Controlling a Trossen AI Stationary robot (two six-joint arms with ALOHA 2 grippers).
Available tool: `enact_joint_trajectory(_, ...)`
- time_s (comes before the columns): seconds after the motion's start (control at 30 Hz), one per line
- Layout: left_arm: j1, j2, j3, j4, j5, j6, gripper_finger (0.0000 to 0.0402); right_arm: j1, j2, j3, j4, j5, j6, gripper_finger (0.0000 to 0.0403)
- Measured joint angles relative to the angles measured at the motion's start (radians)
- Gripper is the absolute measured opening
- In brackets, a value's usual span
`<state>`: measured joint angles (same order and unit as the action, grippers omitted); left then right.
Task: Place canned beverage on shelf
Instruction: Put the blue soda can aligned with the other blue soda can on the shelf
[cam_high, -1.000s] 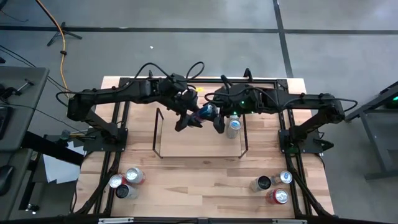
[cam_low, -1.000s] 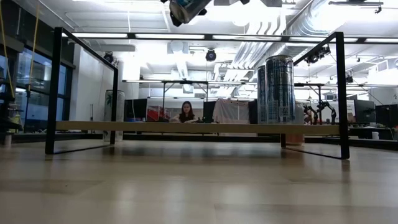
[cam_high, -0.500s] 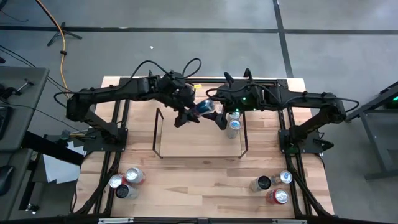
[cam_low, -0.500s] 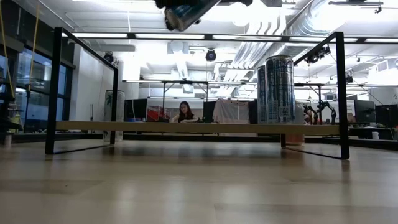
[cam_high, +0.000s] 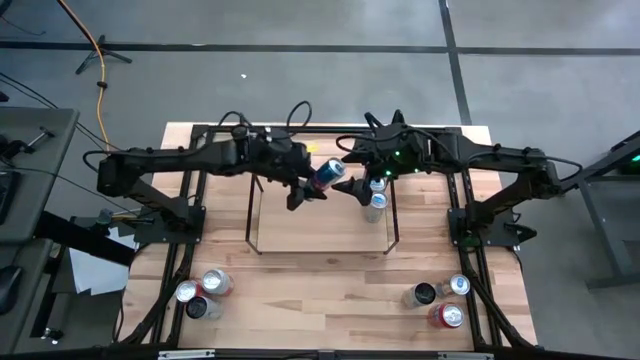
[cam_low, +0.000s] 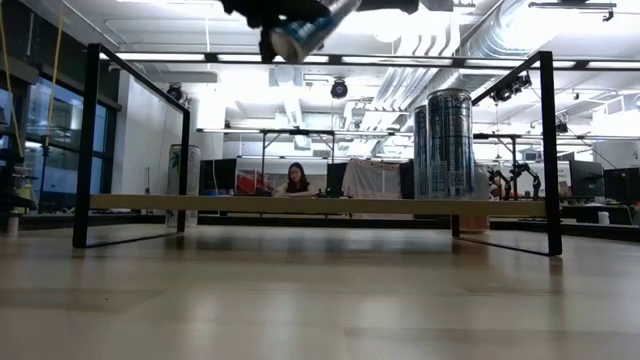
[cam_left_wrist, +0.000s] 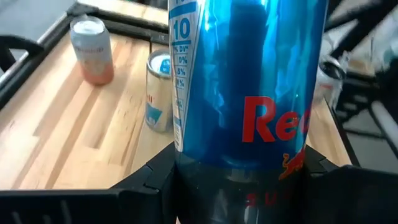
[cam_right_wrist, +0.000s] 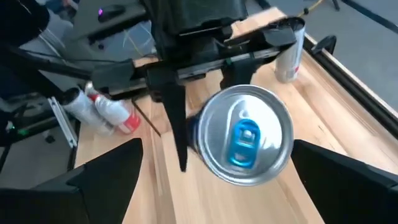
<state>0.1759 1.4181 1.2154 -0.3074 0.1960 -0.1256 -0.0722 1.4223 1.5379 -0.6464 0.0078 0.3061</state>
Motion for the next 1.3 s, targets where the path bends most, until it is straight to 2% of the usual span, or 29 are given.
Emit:
enact_joint_trajectory(0.2, -0.043, -0.006, -0.041, 0.14, -0.053, 0.009, 0.0151, 0.0, 0.023, 0.001, 0.005, 0.001, 0.0, 0.0396)
enact_joint_trajectory(0.6, -0.061, -0.005, -0.042, 0.155, -0.112, 0.051, 0.0151, 0.0, 0.073, 0.0, 0.067, -0.013, 0.0, 0.0388)
enact_joint_trajectory(0.73, -0.061, -0.005, -0.042, 0.155, -0.114, 0.06, 0.0151, 0.0, 0.073, 0.0, 0.071, -0.014, 0.003, 0.0341)
enact_joint_trajectory(0.9, -0.071, -0.005, -0.042, 0.153, -0.12, 0.085, 0.0151, 0.001, 0.073, 0.0, 0.082, -0.009, 0.004, 0.0239)
enact_joint_trajectory(0.97, -0.072, -0.005, -0.042, 0.154, -0.124, 0.083, 0.0168, 0.001, 0.073, 0.0, 0.082, -0.01, 0.002, 0.0208)
enact_joint_trajectory(1.13, -0.07, -0.012, -0.036, 0.132, -0.117, 0.086, 0.026, 0.0, 0.067, 0.0, 0.048, -0.008, -0.03, 0.0209)
enact_joint_trajectory(1.3, -0.027, -0.056, 0.041, -0.087, -0.119, 0.151, 0.0306, -0.021, 0.017, 0.0, -0.036, -0.002, -0.056, 0.0209)
